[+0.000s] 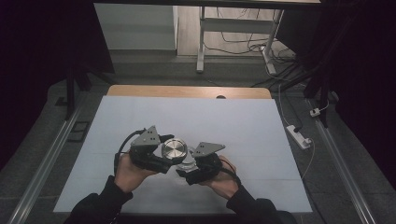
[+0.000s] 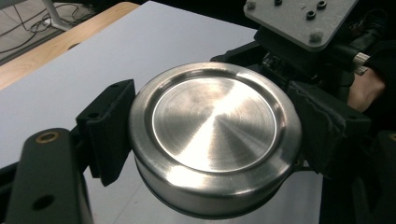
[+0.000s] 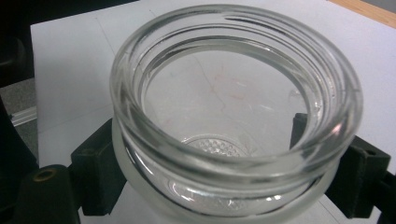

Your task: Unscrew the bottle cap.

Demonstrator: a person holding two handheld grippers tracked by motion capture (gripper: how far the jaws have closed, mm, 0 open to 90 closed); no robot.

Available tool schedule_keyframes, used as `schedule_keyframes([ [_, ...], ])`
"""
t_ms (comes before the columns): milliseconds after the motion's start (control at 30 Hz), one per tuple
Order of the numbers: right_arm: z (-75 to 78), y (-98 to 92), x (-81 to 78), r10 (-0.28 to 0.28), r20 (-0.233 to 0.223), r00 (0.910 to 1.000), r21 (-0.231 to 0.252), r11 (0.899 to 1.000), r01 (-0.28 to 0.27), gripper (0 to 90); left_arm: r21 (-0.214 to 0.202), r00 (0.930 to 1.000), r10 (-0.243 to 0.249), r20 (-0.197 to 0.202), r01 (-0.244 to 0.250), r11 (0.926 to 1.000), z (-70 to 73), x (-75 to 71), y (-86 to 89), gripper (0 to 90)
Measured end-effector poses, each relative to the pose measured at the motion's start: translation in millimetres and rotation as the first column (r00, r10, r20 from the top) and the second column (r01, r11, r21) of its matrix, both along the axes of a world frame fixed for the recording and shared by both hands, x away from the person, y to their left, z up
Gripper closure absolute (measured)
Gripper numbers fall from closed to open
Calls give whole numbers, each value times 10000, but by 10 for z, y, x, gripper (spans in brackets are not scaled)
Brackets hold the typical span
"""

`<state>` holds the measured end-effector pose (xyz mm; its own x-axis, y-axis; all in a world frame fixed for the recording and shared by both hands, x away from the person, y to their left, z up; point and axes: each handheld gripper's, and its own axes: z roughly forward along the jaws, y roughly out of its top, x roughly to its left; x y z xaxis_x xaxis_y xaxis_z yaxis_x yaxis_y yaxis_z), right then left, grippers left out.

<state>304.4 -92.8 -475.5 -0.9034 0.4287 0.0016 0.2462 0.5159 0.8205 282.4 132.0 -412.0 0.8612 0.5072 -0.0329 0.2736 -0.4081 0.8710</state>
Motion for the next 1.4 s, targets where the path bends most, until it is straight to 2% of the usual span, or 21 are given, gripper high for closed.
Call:
schedule_keyframes([
  [167, 0, -10, 3, -14, -16, 10000, -22, 10000, 14, 145, 4, 9999, 95, 33, -95, 10000, 6, 12, 54, 203],
  [400, 10, -64, 47, -187, -25, 9998, 22, 9998, 187, 146, -25, 10000, -46, 28, 46, 10000, -12, -7, 87, 203],
  [600, 26, -112, 98, -306, 90, 9995, 50, 9995, 305, 145, -253, 9991, -405, -92, 403, 9989, -44, -27, 80, 203],
  [867, 38, -163, 169, -446, 94, 9990, 77, 9990, 445, 145, -244, 9968, -788, -99, 785, 9966, -71, -96, 21, 203],
  [1400, 79, -193, 307, -343, 68, 9994, 58, 9994, 343, 145, -258, 9916, -1284, -181, 1279, 9914, -163, -158, -55, 203],
])
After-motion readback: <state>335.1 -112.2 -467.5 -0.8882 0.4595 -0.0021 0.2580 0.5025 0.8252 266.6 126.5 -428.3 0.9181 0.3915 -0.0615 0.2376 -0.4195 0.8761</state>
